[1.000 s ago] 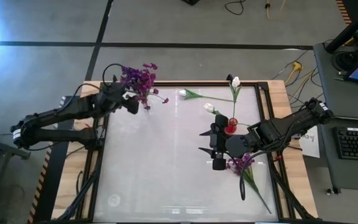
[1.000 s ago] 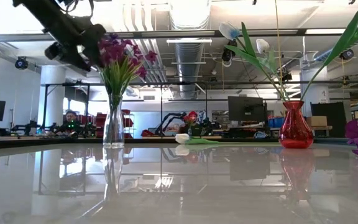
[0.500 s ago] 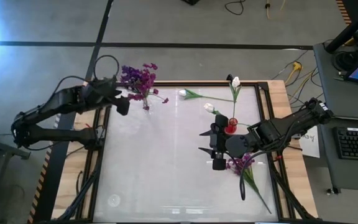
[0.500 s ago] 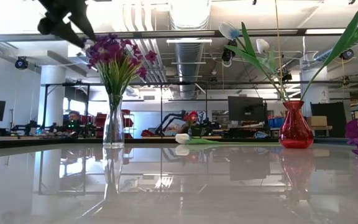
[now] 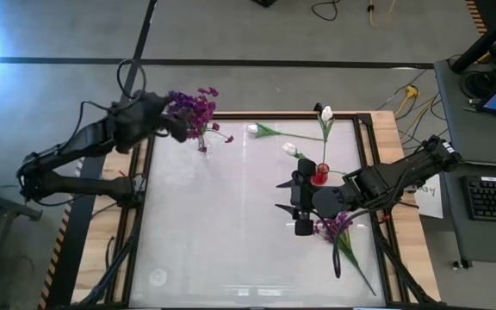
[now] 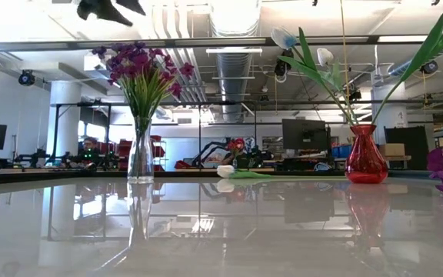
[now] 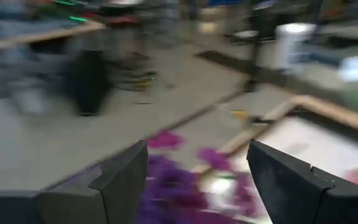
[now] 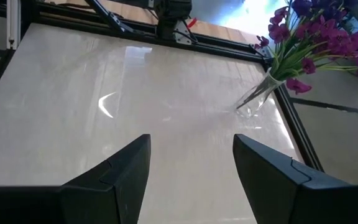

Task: Sort flowers into vase by color
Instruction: Put the violet flower into the transparent vase

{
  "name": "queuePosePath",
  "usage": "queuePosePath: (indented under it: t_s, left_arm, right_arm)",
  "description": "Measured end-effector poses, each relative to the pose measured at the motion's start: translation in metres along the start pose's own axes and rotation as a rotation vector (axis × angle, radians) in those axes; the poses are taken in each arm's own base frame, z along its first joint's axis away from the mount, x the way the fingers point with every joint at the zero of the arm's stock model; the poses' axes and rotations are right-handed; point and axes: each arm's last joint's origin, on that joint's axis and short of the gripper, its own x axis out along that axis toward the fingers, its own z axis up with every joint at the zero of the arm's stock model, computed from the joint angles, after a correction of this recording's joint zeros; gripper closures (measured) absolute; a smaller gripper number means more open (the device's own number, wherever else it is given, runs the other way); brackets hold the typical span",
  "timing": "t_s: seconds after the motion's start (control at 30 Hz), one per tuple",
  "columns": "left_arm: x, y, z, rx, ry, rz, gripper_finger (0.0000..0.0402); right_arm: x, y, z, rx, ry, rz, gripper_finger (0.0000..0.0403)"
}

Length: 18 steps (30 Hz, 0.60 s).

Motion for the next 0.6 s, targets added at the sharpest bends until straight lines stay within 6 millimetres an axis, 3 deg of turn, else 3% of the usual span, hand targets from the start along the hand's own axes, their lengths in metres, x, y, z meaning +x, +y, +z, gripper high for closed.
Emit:
queuePosePath:
  t_s: [0.1,0.4,0.6]
  left_arm:
    - [0.012,0.000,-0.008,0.050,0.011,0.141,0.0141]
    - [0.049,-0.012,-0.051,0.066,0.172,0.186,0.0141]
    - [0.055,-0.016,-0.051,0.053,0.186,0.169,0.0141]
  right_arm:
    - [0.000,0.000,0.000,0.012,0.000,0.000,0.0181]
    - [0.000,0.000,0.000,0.029,0.001,0.000,0.0181]
    - [0.000,0.000,0.000,0.046,0.002,0.001,0.0181]
